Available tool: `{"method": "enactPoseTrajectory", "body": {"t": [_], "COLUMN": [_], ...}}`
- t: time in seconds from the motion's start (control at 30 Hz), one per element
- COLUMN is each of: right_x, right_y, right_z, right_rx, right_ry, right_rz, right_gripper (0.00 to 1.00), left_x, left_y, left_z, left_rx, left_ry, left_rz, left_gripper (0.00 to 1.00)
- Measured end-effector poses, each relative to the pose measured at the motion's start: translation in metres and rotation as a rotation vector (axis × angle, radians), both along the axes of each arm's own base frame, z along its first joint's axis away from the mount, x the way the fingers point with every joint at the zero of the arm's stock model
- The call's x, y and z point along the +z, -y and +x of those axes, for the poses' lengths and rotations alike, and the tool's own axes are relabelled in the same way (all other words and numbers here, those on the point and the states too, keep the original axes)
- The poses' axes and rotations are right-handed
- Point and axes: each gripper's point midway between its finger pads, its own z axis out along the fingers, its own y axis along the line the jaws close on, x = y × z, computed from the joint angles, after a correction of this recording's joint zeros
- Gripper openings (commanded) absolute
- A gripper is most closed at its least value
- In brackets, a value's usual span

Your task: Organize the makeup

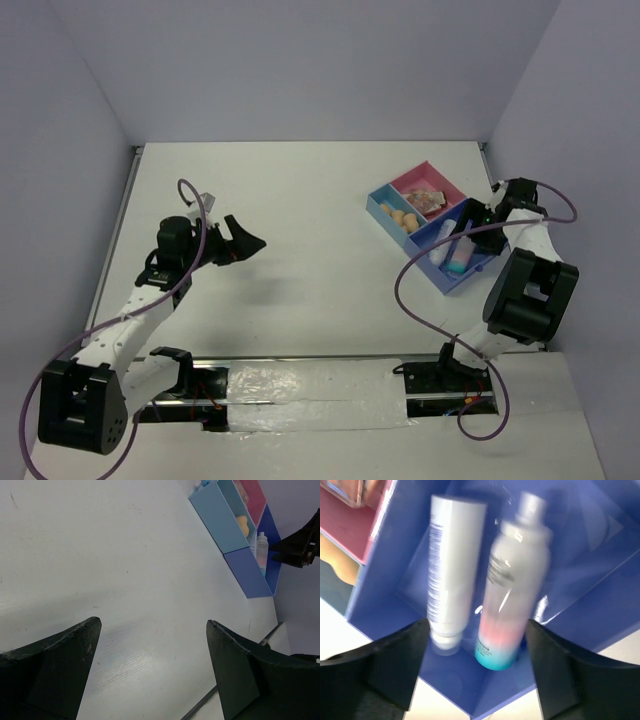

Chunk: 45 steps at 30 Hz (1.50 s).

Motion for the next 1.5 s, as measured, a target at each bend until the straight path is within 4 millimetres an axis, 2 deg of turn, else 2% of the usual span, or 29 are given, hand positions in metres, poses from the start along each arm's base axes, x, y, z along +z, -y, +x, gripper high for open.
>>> {"method": "enactPoseTrajectory", "body": {"t": [0.1,0.3,0.43,0.6,0.7,0.77,0.93,1.07,1.2,1.37,1.5], "right_x": [0.007,0.017,0.037,0.073,0.101,0.111,0.125,0.142,0.170,0.205,0.229], "right_y": [0.002,0.002,-0.005,-0.039,-0.081,-0.092,-0.088,-0.095,-0.105,-0.118,-0.117], "right_z": [0.006,0.009,0.008,0.012,0.010,0.008,0.014,0.016,0.018,0.017,0.019], "right_rx": [0.003,0.036,0.107,0.302,0.485,0.546,0.606,0.674,0.731,0.763,0.672], "right_ry": [0.020,0.049,0.105,0.212,0.314,0.347,0.377,0.446,0.553,0.682,0.787], "right_rz": [-0.008,-0.020,-0.062,-0.223,-0.327,-0.359,-0.448,-0.498,-0.515,-0.514,-0.520], "right_gripper": [1.00,1.00,1.00,1.00,1.00,1.00,1.00,1.00,1.00,1.00,1.00], "left_x": [0.000,0.000,0.001,-0.001,0.004,0.009,0.023,0.041,0.054,0.062,0.074], "left_y": [0.000,0.000,-0.001,-0.001,0.000,0.001,0.002,0.003,0.002,-0.005,-0.014], "left_z": [0.002,0.004,0.005,0.009,0.012,0.015,0.019,0.024,0.028,0.025,0.020], "left_rx": [0.002,0.002,0.005,0.006,0.006,0.006,-0.001,-0.003,0.006,0.051,0.097], "left_ry": [0.005,0.008,0.014,0.005,0.015,0.029,0.059,0.093,0.115,0.126,0.153], "left_rz": [-0.001,-0.001,-0.002,-0.001,-0.003,-0.006,-0.016,-0.019,-0.016,-0.001,0.012], "left_gripper": [0.99,0.99,0.99,0.99,0.99,0.99,0.99,0.99,0.99,0.99,0.99]}}
